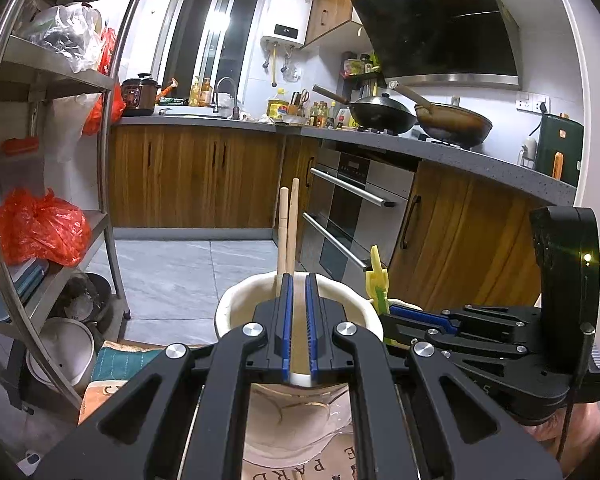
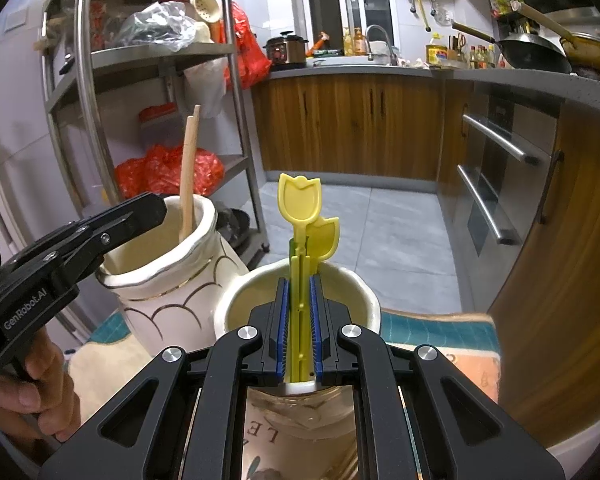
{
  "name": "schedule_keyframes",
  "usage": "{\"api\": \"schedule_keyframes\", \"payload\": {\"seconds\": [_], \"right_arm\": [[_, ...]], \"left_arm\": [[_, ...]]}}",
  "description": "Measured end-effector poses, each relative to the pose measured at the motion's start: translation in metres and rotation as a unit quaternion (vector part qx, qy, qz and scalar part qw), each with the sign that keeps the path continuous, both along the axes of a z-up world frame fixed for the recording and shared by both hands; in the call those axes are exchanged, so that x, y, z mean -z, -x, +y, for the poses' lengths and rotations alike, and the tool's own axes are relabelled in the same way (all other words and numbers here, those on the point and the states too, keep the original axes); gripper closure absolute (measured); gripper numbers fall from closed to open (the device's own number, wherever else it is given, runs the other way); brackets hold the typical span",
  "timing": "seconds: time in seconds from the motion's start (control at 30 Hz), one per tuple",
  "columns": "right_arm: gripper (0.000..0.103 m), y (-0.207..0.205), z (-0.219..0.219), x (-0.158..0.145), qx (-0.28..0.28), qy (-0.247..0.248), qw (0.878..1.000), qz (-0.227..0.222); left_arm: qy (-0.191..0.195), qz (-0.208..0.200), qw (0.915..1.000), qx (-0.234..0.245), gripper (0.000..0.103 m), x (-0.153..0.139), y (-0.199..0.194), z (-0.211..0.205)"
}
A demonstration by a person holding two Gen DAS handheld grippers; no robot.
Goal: Organize utensils
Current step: 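Open both tools to drop the items into the holder, then move both tools back toward the remaining chopsticks and forks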
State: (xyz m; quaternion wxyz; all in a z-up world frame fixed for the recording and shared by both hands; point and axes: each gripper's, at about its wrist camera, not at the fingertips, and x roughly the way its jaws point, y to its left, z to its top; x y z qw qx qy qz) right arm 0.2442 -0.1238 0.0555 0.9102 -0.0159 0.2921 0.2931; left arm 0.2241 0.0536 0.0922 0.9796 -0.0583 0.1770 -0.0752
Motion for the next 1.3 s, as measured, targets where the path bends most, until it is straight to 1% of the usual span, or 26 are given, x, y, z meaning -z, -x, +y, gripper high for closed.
{"api": "schedule_keyframes", "payload": {"seconds": [0.07, 0.17, 0.5, 0.57, 0.6, 0.63, 0.77, 0.9, 1.0, 1.03, 1.2, 1.3], "right_arm": [[0.091, 0.000, 0.001, 0.000, 0.002, 0.001, 1.000, -0.001], [0.083, 0.001, -0.001, 0.000, 0.004, -0.001, 1.000, -0.004], [0.082, 0.009, -0.008, -0.006, 0.001, -0.010, 1.000, -0.017], [0.081, 0.013, -0.012, -0.011, 0.001, -0.014, 1.000, -0.025], [0.081, 0.017, -0.016, -0.014, 0.000, -0.020, 0.999, -0.030], [0.081, 0.019, -0.019, -0.018, -0.001, -0.025, 0.999, -0.033], [0.081, 0.032, -0.033, -0.022, 0.000, -0.030, 0.999, -0.039], [0.081, 0.045, -0.045, -0.015, 0.000, -0.031, 0.999, -0.027], [0.081, 0.050, -0.050, -0.008, -0.004, -0.029, 0.999, -0.016], [0.081, 0.052, -0.051, -0.003, -0.005, -0.026, 1.000, -0.009], [0.081, 0.061, -0.057, 0.022, -0.007, -0.007, 1.000, 0.025], [0.081, 0.069, -0.063, 0.043, -0.010, 0.002, 0.998, 0.056]], "left_arm": [[0.001, -0.001, 1.0000, -0.001, 0.097, -0.001, 0.001, -0.001], [0.001, -0.007, 1.0000, -0.001, 0.097, -0.003, 0.004, -0.001], [0.004, -0.031, 0.9995, -0.005, 0.094, -0.016, 0.024, 0.008], [0.007, -0.034, 0.9994, -0.005, 0.088, -0.019, 0.029, 0.011], [0.008, -0.036, 0.9993, -0.007, 0.083, -0.020, 0.033, 0.012], [0.009, -0.037, 0.9992, -0.009, 0.083, -0.021, 0.036, 0.014], [0.015, -0.033, 0.9993, -0.012, 0.082, -0.023, 0.048, 0.021], [0.012, -0.026, 0.9994, -0.019, 0.082, -0.018, 0.059, 0.025], [-0.001, -0.015, 0.9995, -0.026, 0.082, -0.007, 0.070, 0.028], [0.000, -0.005, 0.9997, -0.025, 0.082, -0.001, 0.074, 0.030], [0.004, 0.057, 0.9983, -0.009, 0.082, 0.030, 0.082, 0.034], [0.000, 0.101, 0.9949, 0.007, 0.082, 0.051, 0.086, 0.031]]}}
